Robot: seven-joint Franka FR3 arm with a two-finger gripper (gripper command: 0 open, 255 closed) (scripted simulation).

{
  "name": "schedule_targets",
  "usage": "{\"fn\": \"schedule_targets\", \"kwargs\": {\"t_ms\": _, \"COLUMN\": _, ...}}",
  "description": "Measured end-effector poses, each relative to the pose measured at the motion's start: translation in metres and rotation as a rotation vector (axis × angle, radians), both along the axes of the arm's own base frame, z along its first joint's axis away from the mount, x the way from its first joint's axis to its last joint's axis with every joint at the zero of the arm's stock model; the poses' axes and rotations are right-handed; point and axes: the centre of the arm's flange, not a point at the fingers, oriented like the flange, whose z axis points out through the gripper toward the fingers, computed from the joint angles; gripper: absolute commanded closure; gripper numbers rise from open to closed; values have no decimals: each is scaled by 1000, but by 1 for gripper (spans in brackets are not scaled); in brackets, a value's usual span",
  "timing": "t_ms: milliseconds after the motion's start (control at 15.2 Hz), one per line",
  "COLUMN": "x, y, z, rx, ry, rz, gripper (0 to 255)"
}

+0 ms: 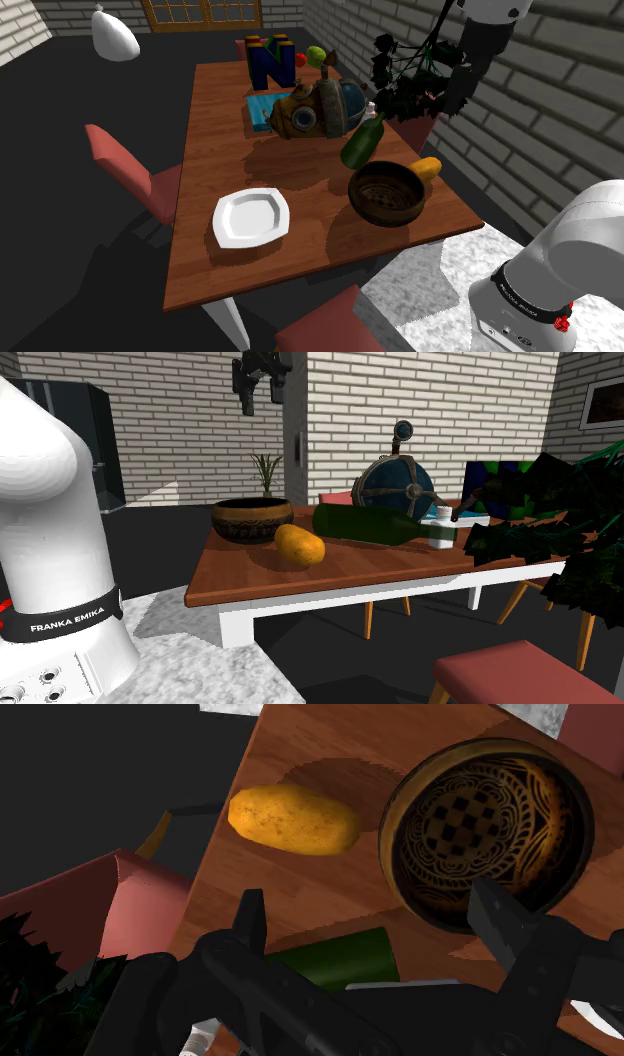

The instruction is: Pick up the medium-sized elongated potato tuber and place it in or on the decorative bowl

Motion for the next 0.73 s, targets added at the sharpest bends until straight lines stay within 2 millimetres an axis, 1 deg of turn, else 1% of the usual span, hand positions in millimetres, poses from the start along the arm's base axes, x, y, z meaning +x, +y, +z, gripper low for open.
{"fn": "schedule_targets", "kwargs": {"t_ms": 66, "x": 0, "y": 0, "z": 0, "rx": 0, "ry": 0, "rz": 0, "gripper": 0}}
{"fn": "schedule_targets", "kwargs": {"t_ms": 132, "x": 0, "y": -1, "z": -6, "rx": 3, "ry": -1, "rz": 33, "gripper": 0}}
{"fn": "schedule_targets", "kwargs": {"t_ms": 330, "x": -1, "y": -12, "z": -37, "rx": 16, "ry": -4, "rz": 227, "gripper": 0}}
{"fn": "schedule_targets", "kwargs": {"t_ms": 528, "x": 3, "y": -26, "z": -78, "rx": 32, "ry": -7, "rz": 456, "gripper": 0}}
{"fn": "schedule_targets", "kwargs": {"t_ms": 594, "x": 1, "y": -29, "z": -90, "rx": 37, "ry": -9, "rz": 535, "gripper": 0}}
{"fn": "schedule_targets", "kwargs": {"t_ms": 726, "x": 5, "y": -36, "z": -113, "rx": 47, "ry": -11, "rz": 691, "gripper": 0}}
